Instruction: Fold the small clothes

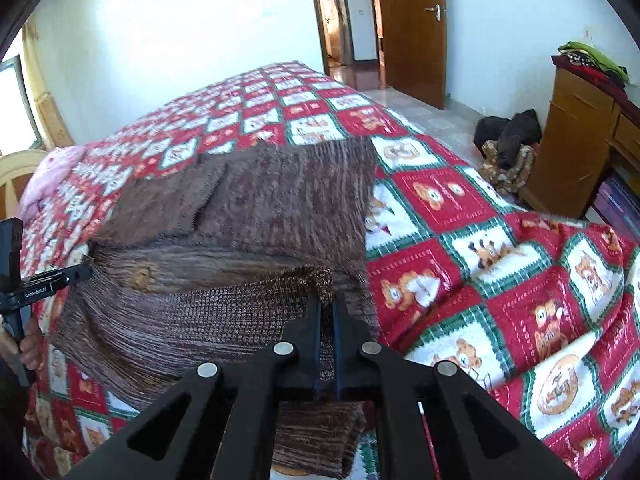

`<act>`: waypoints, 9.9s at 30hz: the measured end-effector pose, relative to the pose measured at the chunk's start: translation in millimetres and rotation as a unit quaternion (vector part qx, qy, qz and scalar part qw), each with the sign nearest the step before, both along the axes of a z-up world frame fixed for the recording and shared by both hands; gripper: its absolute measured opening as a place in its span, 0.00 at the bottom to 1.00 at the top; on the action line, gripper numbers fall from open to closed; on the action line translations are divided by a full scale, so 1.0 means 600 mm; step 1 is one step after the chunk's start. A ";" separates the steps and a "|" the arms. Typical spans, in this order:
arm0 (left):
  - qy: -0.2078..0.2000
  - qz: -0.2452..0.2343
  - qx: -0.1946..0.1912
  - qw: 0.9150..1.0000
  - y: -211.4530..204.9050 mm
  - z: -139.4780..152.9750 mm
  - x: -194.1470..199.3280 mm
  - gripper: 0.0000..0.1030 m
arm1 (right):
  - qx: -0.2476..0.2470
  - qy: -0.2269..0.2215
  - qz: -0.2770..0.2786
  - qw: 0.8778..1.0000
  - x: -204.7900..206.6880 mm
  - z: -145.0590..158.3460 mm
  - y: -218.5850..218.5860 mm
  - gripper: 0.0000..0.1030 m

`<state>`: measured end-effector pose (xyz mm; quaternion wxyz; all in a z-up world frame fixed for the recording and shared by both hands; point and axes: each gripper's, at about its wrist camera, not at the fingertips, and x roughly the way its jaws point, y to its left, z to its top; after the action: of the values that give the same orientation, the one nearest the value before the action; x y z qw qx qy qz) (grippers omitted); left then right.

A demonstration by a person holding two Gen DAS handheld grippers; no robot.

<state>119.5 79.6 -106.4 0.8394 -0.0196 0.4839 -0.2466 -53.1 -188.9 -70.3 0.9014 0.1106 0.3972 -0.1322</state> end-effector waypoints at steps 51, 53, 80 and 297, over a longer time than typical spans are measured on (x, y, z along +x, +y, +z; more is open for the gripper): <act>-0.075 0.054 -0.040 0.995 0.013 0.064 -0.011 0.10 | -0.012 0.068 0.048 0.996 0.064 -0.033 -0.001 0.46; -0.077 0.055 -0.043 0.995 0.014 0.066 -0.013 0.10 | -0.016 0.088 0.051 0.995 0.080 -0.051 -0.002 0.45; -0.110 0.124 -0.046 0.985 0.040 0.135 0.094 0.10 | -0.126 -0.050 0.027 0.990 0.157 0.127 0.016 0.04; -0.058 0.007 -0.055 0.997 -0.107 0.087 0.104 0.11 | 0.273 -0.129 0.020 0.953 0.274 -0.091 0.025 0.08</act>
<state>182.0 15.4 -54.1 0.8655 -0.0544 0.4198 -0.2679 111.5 -174.2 -124.8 0.8827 0.3608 0.3008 0.0153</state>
